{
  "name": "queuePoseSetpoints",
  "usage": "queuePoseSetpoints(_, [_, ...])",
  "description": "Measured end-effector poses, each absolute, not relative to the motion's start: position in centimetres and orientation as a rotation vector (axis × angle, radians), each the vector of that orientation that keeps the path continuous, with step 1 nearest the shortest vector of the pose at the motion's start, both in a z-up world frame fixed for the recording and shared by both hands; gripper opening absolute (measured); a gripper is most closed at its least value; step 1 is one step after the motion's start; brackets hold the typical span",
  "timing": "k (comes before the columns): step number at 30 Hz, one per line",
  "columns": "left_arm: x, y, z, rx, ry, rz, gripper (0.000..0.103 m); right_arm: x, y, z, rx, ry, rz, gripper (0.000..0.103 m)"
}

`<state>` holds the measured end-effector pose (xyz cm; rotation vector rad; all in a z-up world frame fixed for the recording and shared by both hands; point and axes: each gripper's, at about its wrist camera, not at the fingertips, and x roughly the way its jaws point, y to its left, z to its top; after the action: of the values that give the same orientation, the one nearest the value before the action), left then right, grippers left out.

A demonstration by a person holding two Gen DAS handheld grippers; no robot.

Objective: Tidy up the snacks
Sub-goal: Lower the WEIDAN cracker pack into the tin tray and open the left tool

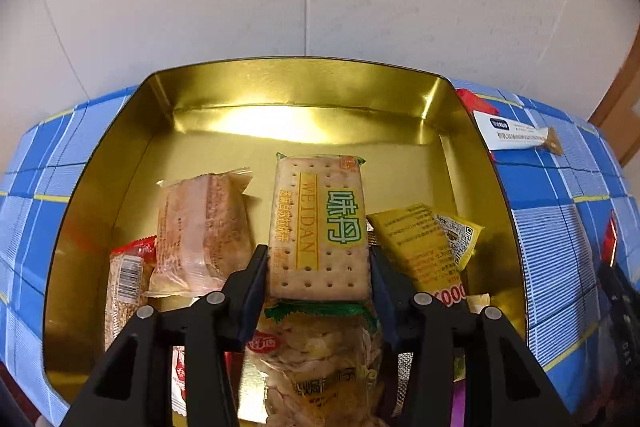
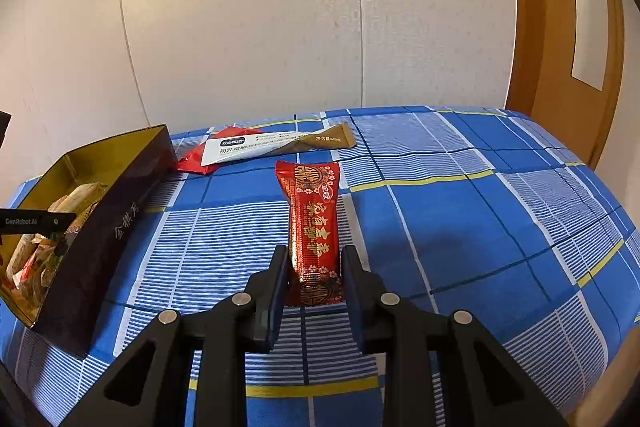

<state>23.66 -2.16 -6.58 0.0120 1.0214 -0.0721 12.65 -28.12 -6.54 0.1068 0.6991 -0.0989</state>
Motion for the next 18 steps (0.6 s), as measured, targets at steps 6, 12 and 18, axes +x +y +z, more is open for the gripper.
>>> queuePoseSetpoints(6, [22.7,-2.3,-6.6,0.024,0.998,-0.085,0.062,12.7,-28.2,-6.7,0.107,0.705,-0.094,0.027])
queuePoseSetpoints(12, [21.5,-2.3,-6.0,-0.002,0.966,-0.101,0.062,12.4,-27.8,-6.5,0.098,0.689,-0.077,0.027])
queuePoseSetpoints(18, [20.4,-2.7,-6.2,0.009,0.949,-0.110,0.062,12.2,-26.2,-6.3,0.103,0.693,-0.022,0.027])
